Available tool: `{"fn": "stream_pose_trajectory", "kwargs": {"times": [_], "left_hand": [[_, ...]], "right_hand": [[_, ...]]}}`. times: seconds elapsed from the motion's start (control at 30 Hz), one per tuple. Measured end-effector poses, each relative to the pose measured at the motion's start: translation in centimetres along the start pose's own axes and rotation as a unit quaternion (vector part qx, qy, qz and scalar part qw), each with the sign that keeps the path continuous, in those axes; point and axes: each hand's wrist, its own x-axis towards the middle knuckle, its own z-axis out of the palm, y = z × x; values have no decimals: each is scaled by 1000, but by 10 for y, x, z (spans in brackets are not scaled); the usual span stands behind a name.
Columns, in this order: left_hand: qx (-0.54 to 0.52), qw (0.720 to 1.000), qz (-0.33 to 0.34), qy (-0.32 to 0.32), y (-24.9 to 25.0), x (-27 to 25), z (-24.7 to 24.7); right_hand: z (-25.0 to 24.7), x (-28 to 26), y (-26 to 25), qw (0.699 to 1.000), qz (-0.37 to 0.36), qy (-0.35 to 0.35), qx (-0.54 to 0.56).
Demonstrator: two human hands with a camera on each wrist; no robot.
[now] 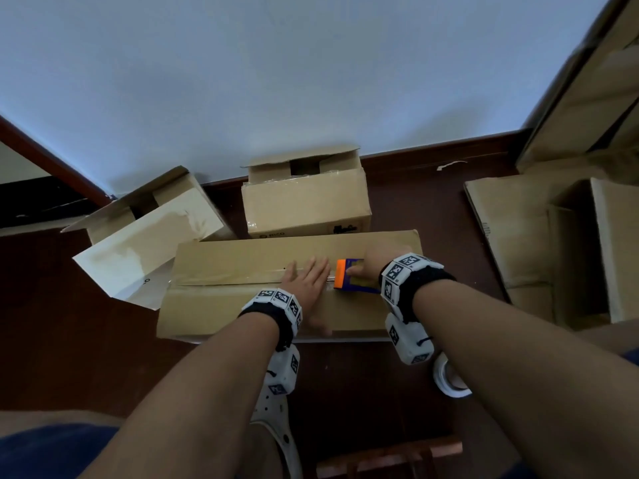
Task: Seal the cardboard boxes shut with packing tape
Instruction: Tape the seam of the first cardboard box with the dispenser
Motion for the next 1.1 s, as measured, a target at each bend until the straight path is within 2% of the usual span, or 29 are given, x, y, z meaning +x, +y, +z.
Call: {"fn": "stream_pose_trajectory", "kwargs": {"times": [0.27,0.47,0.6,0.93,1.1], "left_hand": [[12,1000,-6,5,-12,-2,8],[31,999,-27,-4,-52,-24,24],[39,998,-40,-22,-65,-28,29],[28,998,-49,-32,-63,-27,28],[29,997,-50,-44,-63,-30,24]], "right_hand": [[10,11,-9,999,23,-22,-28],[14,14,-50,999,-17,-34,-36],[17,17,-67,998,-17,-38,-45],[16,21,-61,998,-24,-36,-47],[20,18,-24,999,-29,-23,13]]}}
